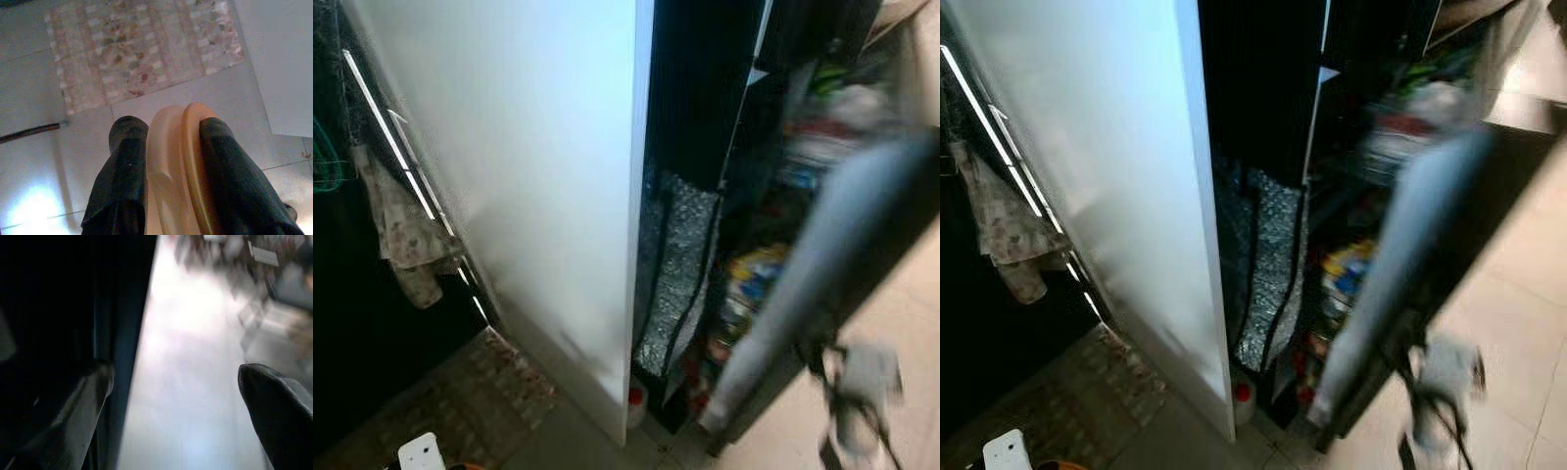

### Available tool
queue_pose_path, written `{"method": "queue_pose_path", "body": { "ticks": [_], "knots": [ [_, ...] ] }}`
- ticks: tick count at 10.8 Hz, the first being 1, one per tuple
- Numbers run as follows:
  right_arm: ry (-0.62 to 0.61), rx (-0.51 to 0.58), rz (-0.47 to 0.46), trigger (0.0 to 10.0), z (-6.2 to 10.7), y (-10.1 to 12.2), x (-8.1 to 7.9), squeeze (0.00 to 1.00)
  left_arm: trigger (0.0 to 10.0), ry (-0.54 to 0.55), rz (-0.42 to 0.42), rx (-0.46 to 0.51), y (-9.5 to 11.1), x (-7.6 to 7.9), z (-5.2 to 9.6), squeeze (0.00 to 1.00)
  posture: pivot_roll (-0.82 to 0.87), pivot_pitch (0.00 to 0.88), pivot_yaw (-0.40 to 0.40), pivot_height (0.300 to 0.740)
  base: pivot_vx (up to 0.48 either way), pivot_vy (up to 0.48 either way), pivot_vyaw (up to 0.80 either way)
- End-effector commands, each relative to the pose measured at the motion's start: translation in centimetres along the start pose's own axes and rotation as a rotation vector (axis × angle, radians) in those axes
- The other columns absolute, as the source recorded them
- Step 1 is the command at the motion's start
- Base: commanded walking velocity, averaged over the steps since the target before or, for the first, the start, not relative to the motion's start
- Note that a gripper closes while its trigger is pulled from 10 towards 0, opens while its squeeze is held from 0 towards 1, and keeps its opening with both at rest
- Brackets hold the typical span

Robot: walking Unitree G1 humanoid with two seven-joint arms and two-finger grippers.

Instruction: Restocking fridge

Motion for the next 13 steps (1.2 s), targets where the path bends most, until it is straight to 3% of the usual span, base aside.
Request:
{"method": "queue_pose_path", "body": {
  "ticks": [1, 4, 5, 10, 11, 13],
  "knots": [
    [-0.035, -0.049, -0.020, 10.0, 0.2, -1.2, 0.7, 0.00, 10.0, -0.013, -0.034, 0.004, -0.1, 0.6, 0.1, 0.00, -0.05, 0.008, 0.009, 0.740, 0.000, 0.000, 0.00],
    [-0.140, -0.247, -0.072, 10.0, 2.0, -6.3, 3.8, 0.00, 10.0, -0.040, -0.048, 0.019, 0.1, 1.5, 0.1, 0.00, -0.05, 0.009, 0.008, 0.740, 0.000, 0.000, 0.00],
    [-0.137, -0.298, -0.089, 10.0, 2.3, -7.4, 4.0, 0.00, 10.0, -0.048, -0.054, 0.018, 0.1, 1.8, 0.2, 0.00, -0.05, 0.009, 0.008, 0.740, 0.000, 0.000, 0.00],
    [0.045, -0.578, -0.038, 10.0, 4.4, -12.1, 1.6, 0.00, 10.0, -0.061, -0.085, -0.001, -0.1, 1.5, 0.1, 0.00, -0.06, 0.004, 0.011, 0.740, 0.000, 0.000, 0.00],
    [0.080, -0.668, -0.031, 10.0, 5.4, -13.4, 1.0, 0.00, 10.0, -0.075, -0.083, -0.020, -0.4, 1.7, 0.1, 0.00, -0.06, 0.006, 0.014, 0.740, 0.000, 0.000, 0.00],
    [0.198, -0.771, 0.095, 10.0, 7.2, -15.1, 0.2, 0.00, 10.0, -0.081, -0.080, -0.021, -0.4, 1.7, 0.1, 0.00, -0.06, 0.006, 0.013, 0.740, 0.000, 0.000, 0.00]
  ]
}}
Point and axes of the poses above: a point about 5 cm out from each wrist's last joint towards the gripper, its own z axis pointing back from the gripper into the wrist, its own y axis along the axis of the wrist's last joint, x = y × z, the point moved 5 cm from there along -z, pointing out of the wrist towards the gripper, and after that the axes turned 13 degrees about -z, right-handed, at the moved point
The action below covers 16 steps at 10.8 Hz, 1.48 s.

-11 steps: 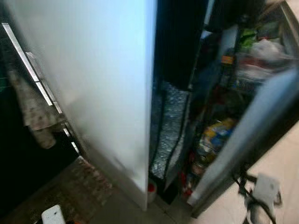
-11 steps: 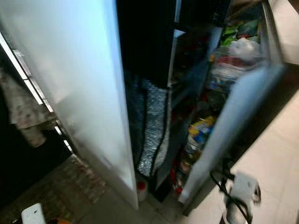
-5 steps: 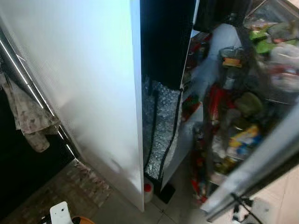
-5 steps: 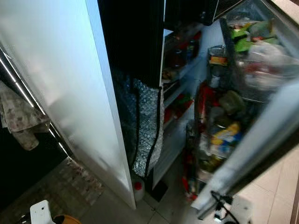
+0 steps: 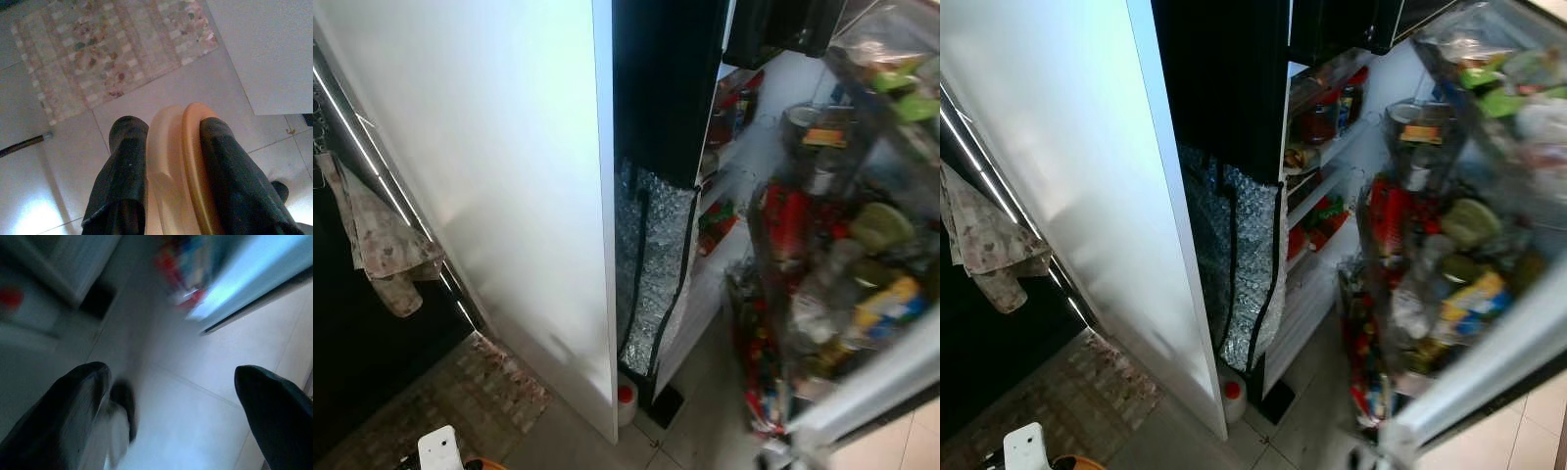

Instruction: Restocking fridge

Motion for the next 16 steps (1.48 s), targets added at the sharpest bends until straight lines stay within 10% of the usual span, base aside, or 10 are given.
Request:
{"method": "queue_pose_path", "body": {
  "ticks": [1, 16],
  "knots": [
    [0.017, -0.039, 0.046, 10.0, 0.0, -0.7, -0.1, 0.00, 10.0, -0.001, -0.018, -0.017, -0.5, -0.4, 0.0, 0.00, -0.04, 0.006, 0.011, 0.740, 0.000, 0.000, 0.00],
    [0.044, -0.045, -0.066, 10.0, -0.2, -1.0, -2.7, 0.00, 10.0, -0.015, -0.045, -0.024, -0.4, -0.2, 0.0, 0.00, -0.04, 0.000, 0.023, 0.740, 0.000, -0.291, 0.15]
  ]
}}
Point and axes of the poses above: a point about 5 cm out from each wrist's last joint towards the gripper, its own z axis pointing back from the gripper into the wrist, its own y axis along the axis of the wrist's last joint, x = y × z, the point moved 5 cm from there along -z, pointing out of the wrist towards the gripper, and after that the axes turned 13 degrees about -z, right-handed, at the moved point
